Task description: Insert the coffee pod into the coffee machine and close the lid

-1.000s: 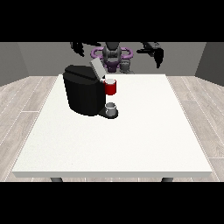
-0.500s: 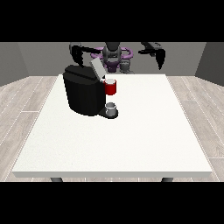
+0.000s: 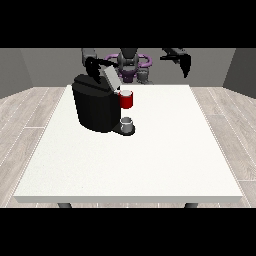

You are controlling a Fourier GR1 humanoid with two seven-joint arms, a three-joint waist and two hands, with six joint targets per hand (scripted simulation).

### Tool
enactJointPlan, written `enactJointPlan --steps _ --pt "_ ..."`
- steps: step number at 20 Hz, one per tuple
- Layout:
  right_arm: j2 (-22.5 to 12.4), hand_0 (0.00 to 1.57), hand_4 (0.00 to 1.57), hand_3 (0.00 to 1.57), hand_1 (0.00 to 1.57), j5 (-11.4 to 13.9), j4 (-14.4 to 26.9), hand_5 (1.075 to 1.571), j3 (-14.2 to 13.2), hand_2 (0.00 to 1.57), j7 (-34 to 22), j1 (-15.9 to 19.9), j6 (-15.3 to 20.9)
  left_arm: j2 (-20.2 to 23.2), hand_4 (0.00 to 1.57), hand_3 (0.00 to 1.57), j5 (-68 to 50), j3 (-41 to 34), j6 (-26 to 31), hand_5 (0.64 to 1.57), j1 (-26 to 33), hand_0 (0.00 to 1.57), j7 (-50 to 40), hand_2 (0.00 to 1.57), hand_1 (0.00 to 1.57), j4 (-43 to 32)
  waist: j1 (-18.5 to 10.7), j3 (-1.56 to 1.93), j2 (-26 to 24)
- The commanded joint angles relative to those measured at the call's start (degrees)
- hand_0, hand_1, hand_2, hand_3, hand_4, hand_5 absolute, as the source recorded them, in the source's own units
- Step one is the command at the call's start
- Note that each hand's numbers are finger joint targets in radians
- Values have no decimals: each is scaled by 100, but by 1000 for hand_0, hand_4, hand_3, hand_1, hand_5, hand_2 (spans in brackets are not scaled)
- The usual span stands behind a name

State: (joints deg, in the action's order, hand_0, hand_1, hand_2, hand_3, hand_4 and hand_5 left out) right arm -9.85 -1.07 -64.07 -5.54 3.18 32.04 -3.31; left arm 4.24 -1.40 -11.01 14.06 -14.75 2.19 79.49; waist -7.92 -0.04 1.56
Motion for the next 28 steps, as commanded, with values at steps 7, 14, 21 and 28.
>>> enactJointPlan --steps 7,14,21,28 --pt "121 0 0 0 0 133 372 1571 70 0 -71 762 6 -25 0 0 194 133 -413 1571 -146 0 275 0 0 -132 116 4 417" --pt "121 0 0 0 0 215 579 1571 79 0 288 559 -87 179 0 0 -9 105 -150 1571 221 0 374 0 0 -22 36 4 301" --pt "282 0 154 0 0 424 563 1571 274 0 -44 801 128 242 192 0 -75 120 -33 1571 303 0 416 0 0 -162 -150 4 250" --pt "72 0 125 0 0 665 395 1571 466 0 -226 1472 108 227 167 0 53 156 -278 1571 -329 0 488 0 0 -301 -150 3 557"
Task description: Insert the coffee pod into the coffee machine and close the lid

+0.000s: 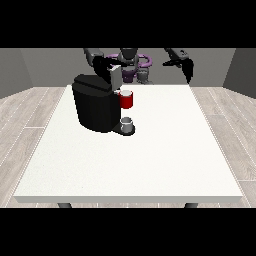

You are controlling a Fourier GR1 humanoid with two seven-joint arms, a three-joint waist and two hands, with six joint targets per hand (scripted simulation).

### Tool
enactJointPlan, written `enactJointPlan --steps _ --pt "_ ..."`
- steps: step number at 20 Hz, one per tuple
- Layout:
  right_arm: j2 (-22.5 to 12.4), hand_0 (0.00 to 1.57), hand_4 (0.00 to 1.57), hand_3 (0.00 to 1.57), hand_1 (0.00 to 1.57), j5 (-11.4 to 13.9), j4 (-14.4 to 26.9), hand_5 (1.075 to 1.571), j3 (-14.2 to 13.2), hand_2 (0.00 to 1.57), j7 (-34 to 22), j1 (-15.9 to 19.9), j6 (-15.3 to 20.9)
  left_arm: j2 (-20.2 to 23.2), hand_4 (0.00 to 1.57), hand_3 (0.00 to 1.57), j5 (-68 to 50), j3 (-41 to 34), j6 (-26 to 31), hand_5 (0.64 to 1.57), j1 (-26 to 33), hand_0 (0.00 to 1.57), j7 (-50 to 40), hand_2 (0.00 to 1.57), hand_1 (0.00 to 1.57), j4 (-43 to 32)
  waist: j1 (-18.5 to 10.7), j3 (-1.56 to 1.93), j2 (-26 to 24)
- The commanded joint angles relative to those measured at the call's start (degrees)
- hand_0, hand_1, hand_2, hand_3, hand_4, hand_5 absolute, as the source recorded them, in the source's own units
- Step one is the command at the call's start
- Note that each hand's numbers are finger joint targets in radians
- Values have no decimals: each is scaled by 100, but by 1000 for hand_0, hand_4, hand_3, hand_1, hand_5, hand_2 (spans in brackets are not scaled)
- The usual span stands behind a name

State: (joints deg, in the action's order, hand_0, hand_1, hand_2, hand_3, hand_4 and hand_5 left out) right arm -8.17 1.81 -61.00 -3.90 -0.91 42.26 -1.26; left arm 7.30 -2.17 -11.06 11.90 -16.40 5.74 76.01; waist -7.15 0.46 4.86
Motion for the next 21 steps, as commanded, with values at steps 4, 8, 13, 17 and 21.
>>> enactJointPlan --steps 4,8,13,17,21 --pt "156 0 110 0 0 510 -108 1571 559 0 30 71 122 -115 0 0 138 225 -27 1571 39 0 131 0 0 87 -255 -48 -137" --pt "285 0 125 0 0 457 -151 1571 544 0 53 175 231 -261 202 0 156 352 -56 1571 61 0 283 0 0 187 -323 -47 -118" --pt "736 0 178 0 0 388 -358 1571 829 0 531 -284 27 -501 245 0 219 478 -196 1571 437 0 612 0 0 132 3 -47 -401" --pt "803 0 269 0 0 -98 -696 1571 982 0 1162 -1187 -320 -269 192 0 23 212 -111 1571 519 0 530 0 0 142 351 -45 -678" --pt "812 0 157 0 0 -474 -1047 1571 1412 0 1118 -2083 78 -170 192 0 8 39 -171 1571 727 0 547 0 0 -157 674 -45 -914"
